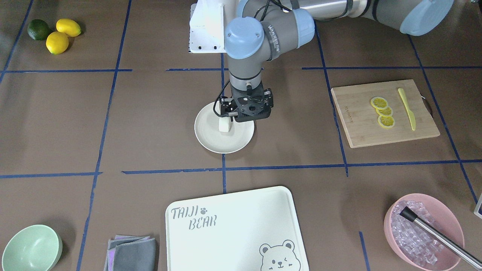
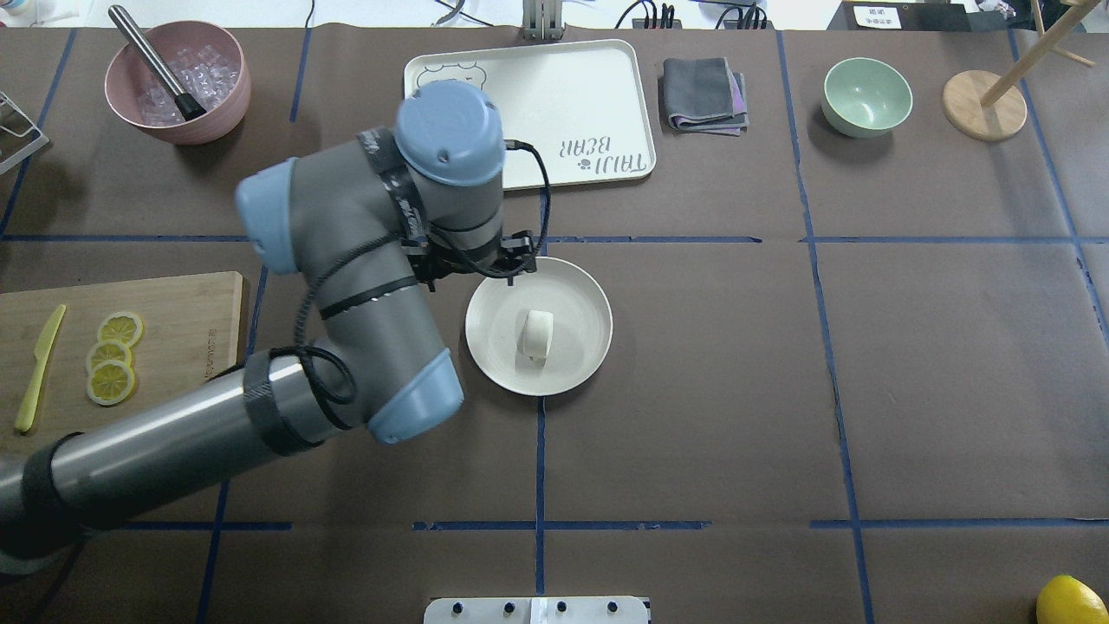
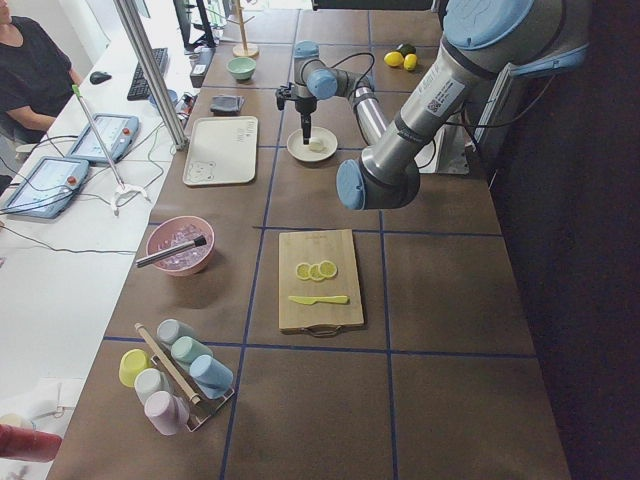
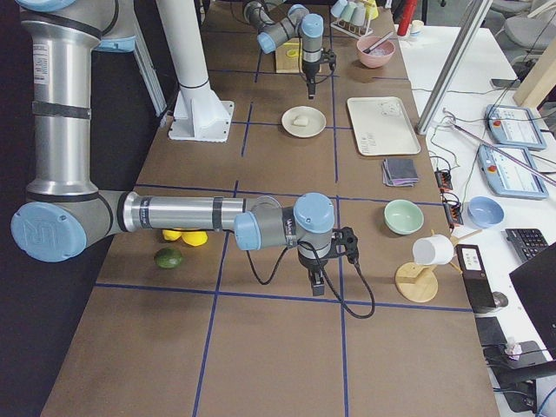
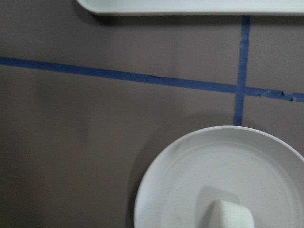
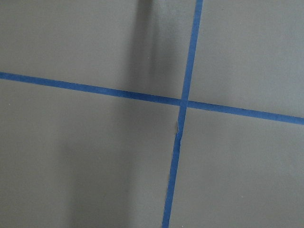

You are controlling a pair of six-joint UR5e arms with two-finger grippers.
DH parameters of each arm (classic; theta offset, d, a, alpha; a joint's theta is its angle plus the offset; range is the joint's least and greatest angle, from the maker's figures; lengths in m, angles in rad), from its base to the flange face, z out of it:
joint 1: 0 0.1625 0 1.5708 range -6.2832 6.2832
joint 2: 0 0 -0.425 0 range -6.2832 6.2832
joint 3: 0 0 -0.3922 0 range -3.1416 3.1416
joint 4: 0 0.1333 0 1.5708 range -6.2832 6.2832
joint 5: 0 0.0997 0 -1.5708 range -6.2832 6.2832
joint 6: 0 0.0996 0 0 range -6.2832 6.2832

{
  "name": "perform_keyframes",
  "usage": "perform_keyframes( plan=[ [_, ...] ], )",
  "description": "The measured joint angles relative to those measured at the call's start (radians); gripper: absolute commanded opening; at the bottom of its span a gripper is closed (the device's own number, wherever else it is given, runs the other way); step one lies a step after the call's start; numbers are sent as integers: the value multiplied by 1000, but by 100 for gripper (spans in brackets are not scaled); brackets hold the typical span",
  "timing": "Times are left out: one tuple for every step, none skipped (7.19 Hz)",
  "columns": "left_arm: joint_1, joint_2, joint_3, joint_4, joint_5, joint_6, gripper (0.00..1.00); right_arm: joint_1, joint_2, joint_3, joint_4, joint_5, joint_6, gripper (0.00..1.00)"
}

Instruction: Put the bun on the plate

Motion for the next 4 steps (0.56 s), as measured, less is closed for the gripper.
perform_keyframes(
  plan=[
    [-58,70,-83,40,-47,99,100,23,-3,-2,-9,18,-15,100],
    [-125,153,-160,66,-93,212,100,43,-13,-4,-18,41,-23,100],
    [-209,234,-215,85,-143,348,100,55,-28,-1,-23,56,-28,100],
    [-297,305,-244,102,-189,501,100,61,-37,1,-25,63,-29,100]
  ],
)
